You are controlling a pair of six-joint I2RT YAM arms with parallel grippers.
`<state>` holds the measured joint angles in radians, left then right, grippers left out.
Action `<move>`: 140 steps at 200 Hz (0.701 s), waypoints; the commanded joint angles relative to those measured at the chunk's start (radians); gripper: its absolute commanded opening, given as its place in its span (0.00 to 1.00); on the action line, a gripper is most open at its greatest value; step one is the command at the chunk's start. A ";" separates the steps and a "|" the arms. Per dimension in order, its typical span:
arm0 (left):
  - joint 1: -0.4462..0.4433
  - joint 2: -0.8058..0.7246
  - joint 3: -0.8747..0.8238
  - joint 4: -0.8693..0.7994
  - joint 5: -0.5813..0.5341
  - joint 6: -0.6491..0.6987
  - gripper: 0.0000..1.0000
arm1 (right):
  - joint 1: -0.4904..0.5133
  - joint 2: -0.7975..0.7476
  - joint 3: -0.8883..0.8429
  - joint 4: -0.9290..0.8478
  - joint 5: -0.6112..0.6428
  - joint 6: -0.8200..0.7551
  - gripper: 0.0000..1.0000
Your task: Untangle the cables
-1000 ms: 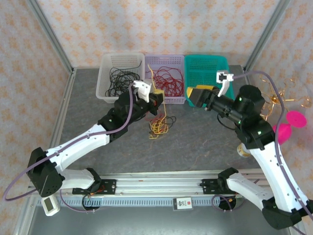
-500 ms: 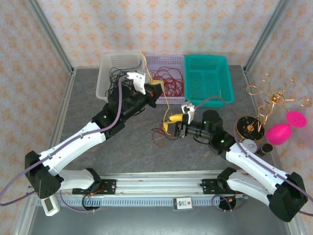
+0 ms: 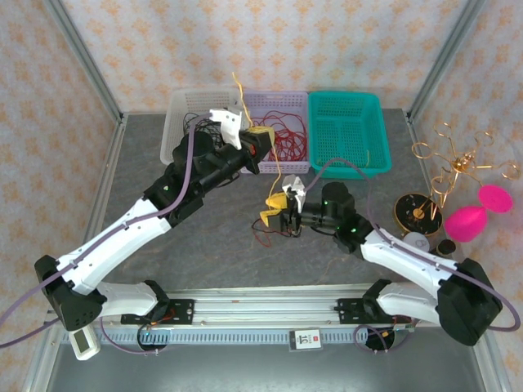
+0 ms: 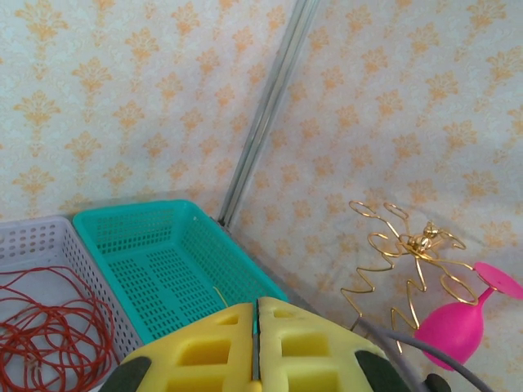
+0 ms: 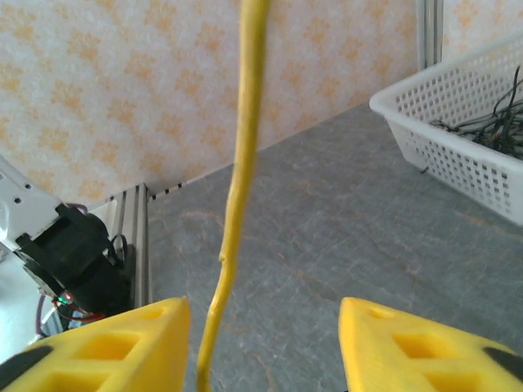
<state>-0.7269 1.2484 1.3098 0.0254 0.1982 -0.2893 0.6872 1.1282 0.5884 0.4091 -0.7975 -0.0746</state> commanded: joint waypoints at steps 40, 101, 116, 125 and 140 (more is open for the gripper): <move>-0.008 0.003 0.167 -0.066 -0.051 0.098 0.00 | 0.003 0.102 -0.096 0.097 0.203 -0.010 0.24; -0.007 -0.019 0.217 -0.039 -0.148 0.158 0.00 | 0.002 0.202 -0.160 0.197 0.274 0.132 0.14; -0.007 -0.019 0.228 -0.035 -0.144 0.168 0.00 | 0.002 0.218 -0.160 0.206 0.280 0.158 0.13; -0.007 -0.018 0.236 -0.038 -0.146 0.177 0.00 | 0.002 0.220 -0.159 0.209 0.281 0.165 0.13; -0.007 -0.017 0.251 -0.039 -0.167 0.195 0.00 | 0.002 0.223 -0.156 0.202 0.288 0.170 0.15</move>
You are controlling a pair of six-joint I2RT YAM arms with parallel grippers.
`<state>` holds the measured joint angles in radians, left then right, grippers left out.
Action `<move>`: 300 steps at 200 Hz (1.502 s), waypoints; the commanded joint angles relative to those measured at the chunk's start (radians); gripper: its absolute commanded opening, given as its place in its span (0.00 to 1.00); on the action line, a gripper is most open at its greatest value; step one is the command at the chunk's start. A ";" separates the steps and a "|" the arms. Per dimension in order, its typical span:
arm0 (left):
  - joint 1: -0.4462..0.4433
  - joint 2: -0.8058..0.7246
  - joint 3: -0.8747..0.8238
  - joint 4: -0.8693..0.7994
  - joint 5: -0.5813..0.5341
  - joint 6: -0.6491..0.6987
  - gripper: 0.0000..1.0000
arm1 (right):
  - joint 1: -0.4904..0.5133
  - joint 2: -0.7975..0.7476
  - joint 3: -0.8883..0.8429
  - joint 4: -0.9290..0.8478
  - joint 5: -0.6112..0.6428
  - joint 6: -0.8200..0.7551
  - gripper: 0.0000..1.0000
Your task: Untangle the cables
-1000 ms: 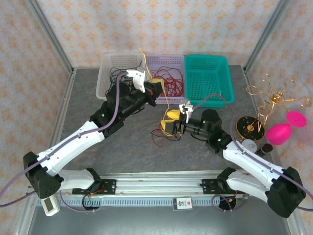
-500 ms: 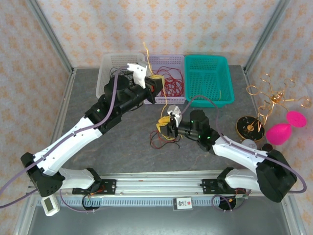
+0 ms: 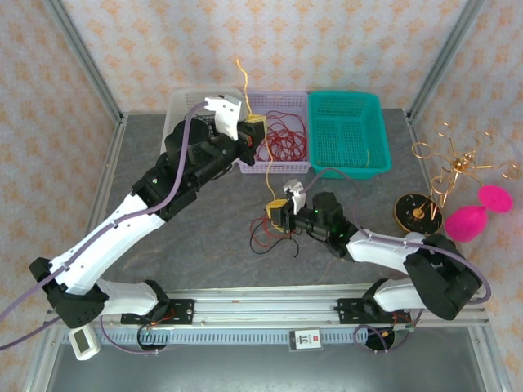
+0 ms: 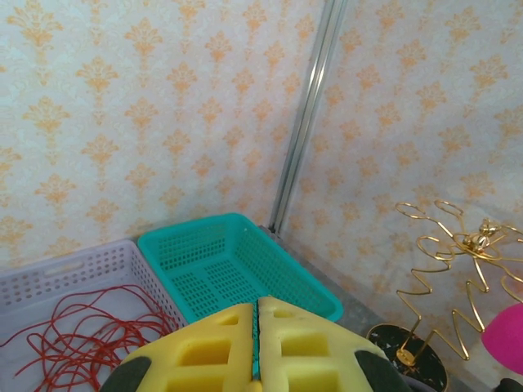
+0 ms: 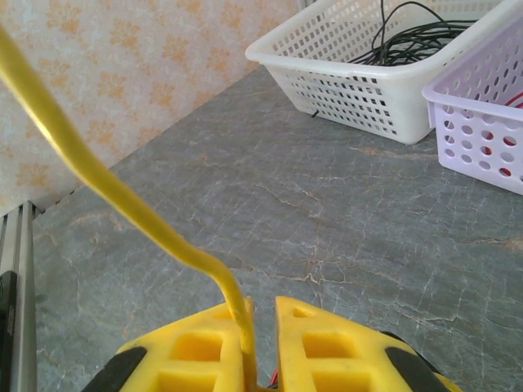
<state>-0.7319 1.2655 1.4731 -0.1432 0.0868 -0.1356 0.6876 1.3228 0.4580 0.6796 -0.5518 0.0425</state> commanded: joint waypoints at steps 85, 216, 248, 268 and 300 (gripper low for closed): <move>-0.001 -0.002 0.078 0.134 -0.113 0.091 0.00 | 0.001 -0.340 0.061 -0.438 0.146 -0.046 0.68; -0.002 0.025 0.001 0.060 0.049 0.011 0.00 | -0.046 -0.107 0.713 -0.715 -0.009 -0.086 0.43; -0.002 0.033 -0.005 0.060 0.022 -0.003 0.11 | -0.080 -0.072 0.743 -0.722 -0.003 -0.034 0.07; -0.001 0.035 -0.009 0.055 -0.022 -0.012 0.68 | -0.128 -0.070 0.761 -0.744 0.007 0.031 0.00; 0.000 -0.009 -0.087 0.115 -0.006 -0.025 0.78 | -0.272 0.016 0.926 -0.955 0.141 0.122 0.00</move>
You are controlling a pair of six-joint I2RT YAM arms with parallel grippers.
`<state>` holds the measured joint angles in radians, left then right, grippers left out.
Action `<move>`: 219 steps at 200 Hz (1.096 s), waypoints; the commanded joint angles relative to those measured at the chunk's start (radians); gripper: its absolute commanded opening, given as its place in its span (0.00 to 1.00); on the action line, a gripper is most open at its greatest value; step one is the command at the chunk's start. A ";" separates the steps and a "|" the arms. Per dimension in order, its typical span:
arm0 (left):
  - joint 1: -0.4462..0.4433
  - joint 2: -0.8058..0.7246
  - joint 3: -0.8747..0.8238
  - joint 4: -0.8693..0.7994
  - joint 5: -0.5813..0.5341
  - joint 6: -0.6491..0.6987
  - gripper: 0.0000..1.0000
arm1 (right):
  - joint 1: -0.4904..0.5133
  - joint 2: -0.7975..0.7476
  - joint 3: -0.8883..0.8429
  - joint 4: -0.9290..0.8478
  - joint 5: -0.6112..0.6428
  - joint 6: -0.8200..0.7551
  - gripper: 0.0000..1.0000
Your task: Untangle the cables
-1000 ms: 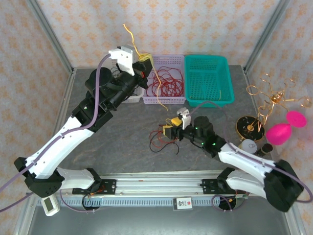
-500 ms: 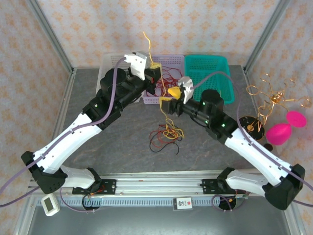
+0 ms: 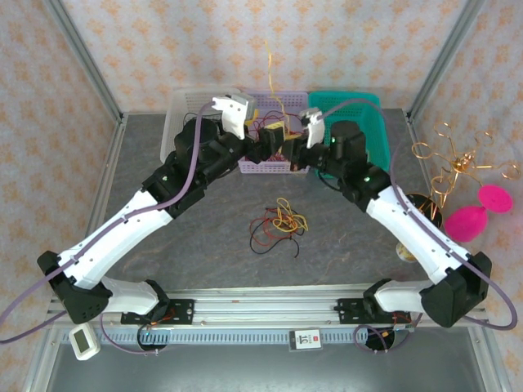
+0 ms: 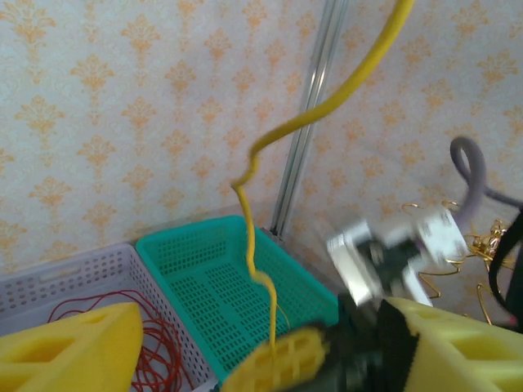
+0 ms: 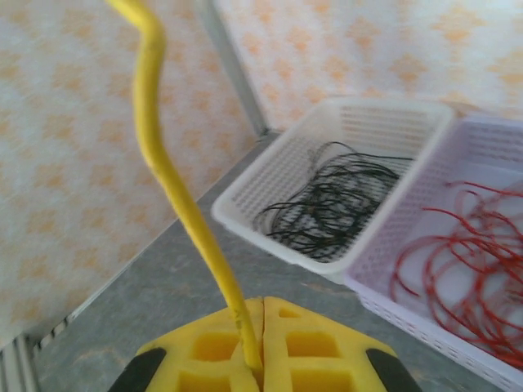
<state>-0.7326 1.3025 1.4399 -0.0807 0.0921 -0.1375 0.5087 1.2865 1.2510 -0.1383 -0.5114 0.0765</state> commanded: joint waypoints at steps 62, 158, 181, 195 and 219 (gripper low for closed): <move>-0.001 -0.150 -0.245 0.066 -0.019 -0.087 0.78 | -0.322 0.379 0.431 -0.348 0.332 0.071 0.00; -0.001 -0.235 -0.435 0.076 -0.015 -0.172 0.75 | -0.388 0.903 0.869 -0.483 0.360 -0.024 0.00; -0.001 -0.234 -0.454 0.078 -0.021 -0.175 0.75 | -0.389 0.877 0.768 -0.452 0.331 -0.025 0.00; -0.001 -0.233 -0.463 0.082 -0.028 -0.174 0.75 | -0.390 0.815 0.639 -0.383 0.333 -0.025 0.00; 0.000 -0.219 -0.463 0.081 -0.031 -0.165 0.75 | -0.389 0.720 0.446 -0.273 0.370 -0.037 0.00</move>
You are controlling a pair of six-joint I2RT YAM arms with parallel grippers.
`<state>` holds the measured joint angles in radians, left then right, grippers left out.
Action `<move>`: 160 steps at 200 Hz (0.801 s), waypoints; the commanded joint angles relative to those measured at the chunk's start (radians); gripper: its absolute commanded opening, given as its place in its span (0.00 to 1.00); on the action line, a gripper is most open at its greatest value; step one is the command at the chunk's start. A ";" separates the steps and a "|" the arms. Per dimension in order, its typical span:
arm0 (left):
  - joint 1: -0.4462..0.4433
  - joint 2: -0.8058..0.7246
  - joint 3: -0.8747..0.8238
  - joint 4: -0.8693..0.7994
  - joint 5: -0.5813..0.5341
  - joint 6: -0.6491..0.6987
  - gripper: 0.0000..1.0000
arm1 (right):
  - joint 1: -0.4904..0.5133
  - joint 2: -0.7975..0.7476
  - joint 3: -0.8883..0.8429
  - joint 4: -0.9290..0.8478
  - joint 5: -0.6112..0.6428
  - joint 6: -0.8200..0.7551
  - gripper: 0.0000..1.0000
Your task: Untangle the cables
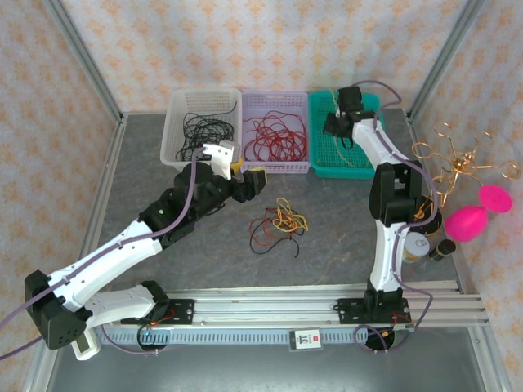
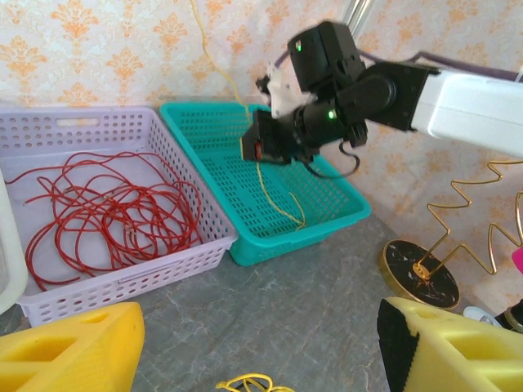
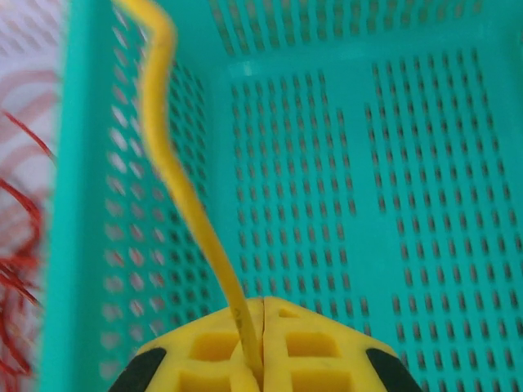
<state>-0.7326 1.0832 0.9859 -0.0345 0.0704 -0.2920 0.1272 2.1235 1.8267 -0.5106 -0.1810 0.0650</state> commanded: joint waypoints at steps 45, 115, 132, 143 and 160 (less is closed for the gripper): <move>0.000 0.027 -0.008 0.044 -0.001 -0.007 0.75 | -0.021 -0.161 -0.290 0.179 0.003 -0.023 0.00; -0.002 0.034 -0.029 0.067 0.000 -0.028 0.75 | -0.070 -0.036 -0.261 0.185 -0.157 0.098 0.00; 0.001 0.037 -0.030 0.065 -0.003 -0.028 0.75 | -0.070 -0.016 -0.271 0.202 -0.176 0.108 0.00; 0.000 0.038 -0.030 0.063 -0.008 -0.027 0.75 | -0.072 0.003 -0.264 0.203 -0.187 0.111 0.00; 0.000 0.044 -0.027 0.066 -0.010 -0.029 0.75 | -0.074 0.040 -0.241 0.199 -0.212 0.115 0.00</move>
<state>-0.7326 1.1172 0.9714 -0.0090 0.0700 -0.3107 0.0551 2.1151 1.5524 -0.3122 -0.3397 0.1482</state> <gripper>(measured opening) 0.751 0.047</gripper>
